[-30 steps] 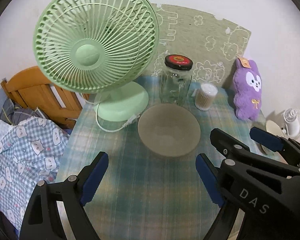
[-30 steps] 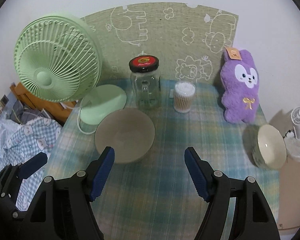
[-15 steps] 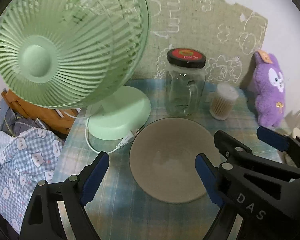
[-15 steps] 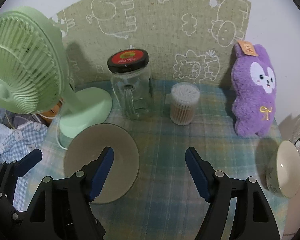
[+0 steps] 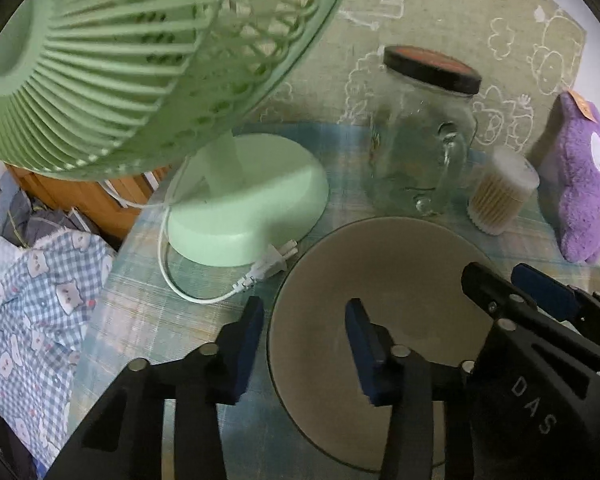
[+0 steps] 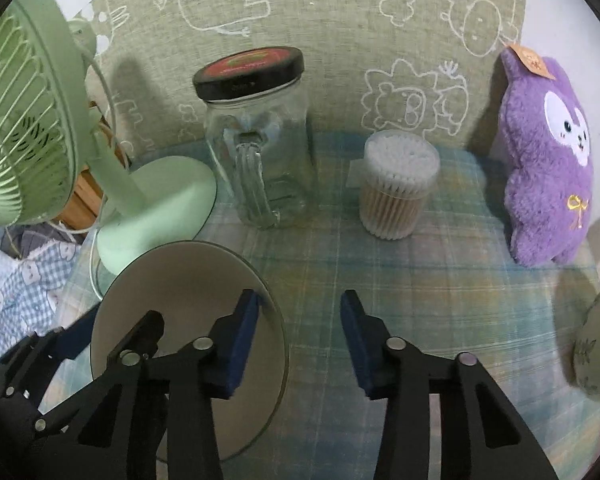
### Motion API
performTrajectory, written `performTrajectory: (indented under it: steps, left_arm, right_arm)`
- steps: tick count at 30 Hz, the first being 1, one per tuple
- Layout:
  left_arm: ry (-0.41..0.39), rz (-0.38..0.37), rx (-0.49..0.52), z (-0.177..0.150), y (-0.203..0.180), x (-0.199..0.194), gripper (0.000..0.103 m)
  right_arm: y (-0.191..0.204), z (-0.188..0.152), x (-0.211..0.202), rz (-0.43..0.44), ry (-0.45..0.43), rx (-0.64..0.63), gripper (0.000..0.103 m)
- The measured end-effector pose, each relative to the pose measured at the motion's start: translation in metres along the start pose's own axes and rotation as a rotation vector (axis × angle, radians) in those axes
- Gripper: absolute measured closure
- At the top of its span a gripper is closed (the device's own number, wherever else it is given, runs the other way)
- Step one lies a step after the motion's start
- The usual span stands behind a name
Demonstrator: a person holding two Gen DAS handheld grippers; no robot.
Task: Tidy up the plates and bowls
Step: 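Grasp the grey dish rim with both grippers and lift it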
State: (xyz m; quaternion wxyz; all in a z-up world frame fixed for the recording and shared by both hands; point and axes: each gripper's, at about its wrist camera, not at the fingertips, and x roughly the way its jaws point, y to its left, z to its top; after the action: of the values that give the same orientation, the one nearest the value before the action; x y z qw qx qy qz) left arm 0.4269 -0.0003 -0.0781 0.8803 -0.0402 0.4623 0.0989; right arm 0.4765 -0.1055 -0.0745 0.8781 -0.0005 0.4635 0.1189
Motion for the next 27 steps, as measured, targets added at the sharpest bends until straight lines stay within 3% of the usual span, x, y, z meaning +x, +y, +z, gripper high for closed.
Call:
performTrajectory:
  steps: [5,7,17,21,27]
  left_arm:
    - [0.026,-0.020,-0.019,0.000,0.006,0.008,0.082]
    - [0.031,-0.026,-0.020,0.000,0.008,0.010,0.082]
    - [0.027,0.001,-0.010,-0.002,0.004,0.010,0.082]
    - [0.024,0.015,0.040,-0.005,-0.003,0.003,0.082]
    - [0.032,-0.002,0.028,-0.012,-0.005,-0.008,0.081]
  right_arm:
    - [0.007,0.002,0.004,0.024,0.004,-0.016,0.076]
    - [0.012,0.003,0.005,0.029,0.011,-0.026,0.080]
    - [0.016,0.002,0.006,-0.003,0.009,-0.047,0.079]
    - [0.015,-0.004,-0.001,-0.019,0.013,-0.047,0.079]
    - [0.012,-0.011,-0.013,-0.031,0.013,-0.043,0.079]
